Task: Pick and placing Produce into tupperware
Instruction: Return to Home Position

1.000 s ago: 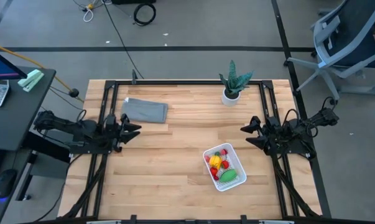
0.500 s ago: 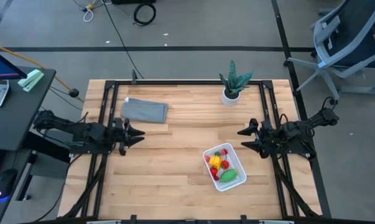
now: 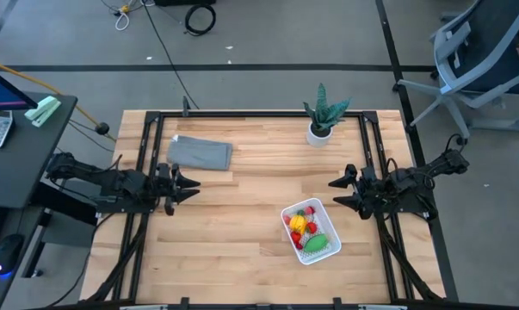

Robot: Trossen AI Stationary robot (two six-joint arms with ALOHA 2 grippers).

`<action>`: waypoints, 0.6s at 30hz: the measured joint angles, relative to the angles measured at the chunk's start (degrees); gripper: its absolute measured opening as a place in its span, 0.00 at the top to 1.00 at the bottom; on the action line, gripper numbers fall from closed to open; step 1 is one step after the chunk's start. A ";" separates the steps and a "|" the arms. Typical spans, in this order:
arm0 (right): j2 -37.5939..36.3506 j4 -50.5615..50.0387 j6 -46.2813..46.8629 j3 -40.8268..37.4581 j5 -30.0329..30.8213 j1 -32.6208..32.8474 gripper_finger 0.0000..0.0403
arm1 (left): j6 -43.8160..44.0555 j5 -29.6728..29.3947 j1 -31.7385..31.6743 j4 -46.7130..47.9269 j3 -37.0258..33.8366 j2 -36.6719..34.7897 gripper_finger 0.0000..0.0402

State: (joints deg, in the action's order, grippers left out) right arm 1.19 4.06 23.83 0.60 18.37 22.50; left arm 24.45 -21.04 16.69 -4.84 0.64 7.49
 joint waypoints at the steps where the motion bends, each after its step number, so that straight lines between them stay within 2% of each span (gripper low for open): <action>1: 0.00 -0.01 0.00 0.00 0.00 0.00 0.26 | -0.02 -0.02 0.00 -0.11 -0.02 0.00 0.65; 8: 0.00 -0.05 0.00 0.00 0.00 0.00 0.26 | 0.00 -0.07 0.00 -0.16 -0.02 0.00 0.66; 18: 0.00 -0.13 0.00 0.00 0.00 0.00 0.26 | -0.01 -0.07 0.00 -0.31 -0.02 0.00 0.62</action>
State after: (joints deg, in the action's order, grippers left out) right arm 1.19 3.93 23.83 0.60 18.37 22.50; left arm 24.44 -21.10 16.69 -5.15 0.62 7.49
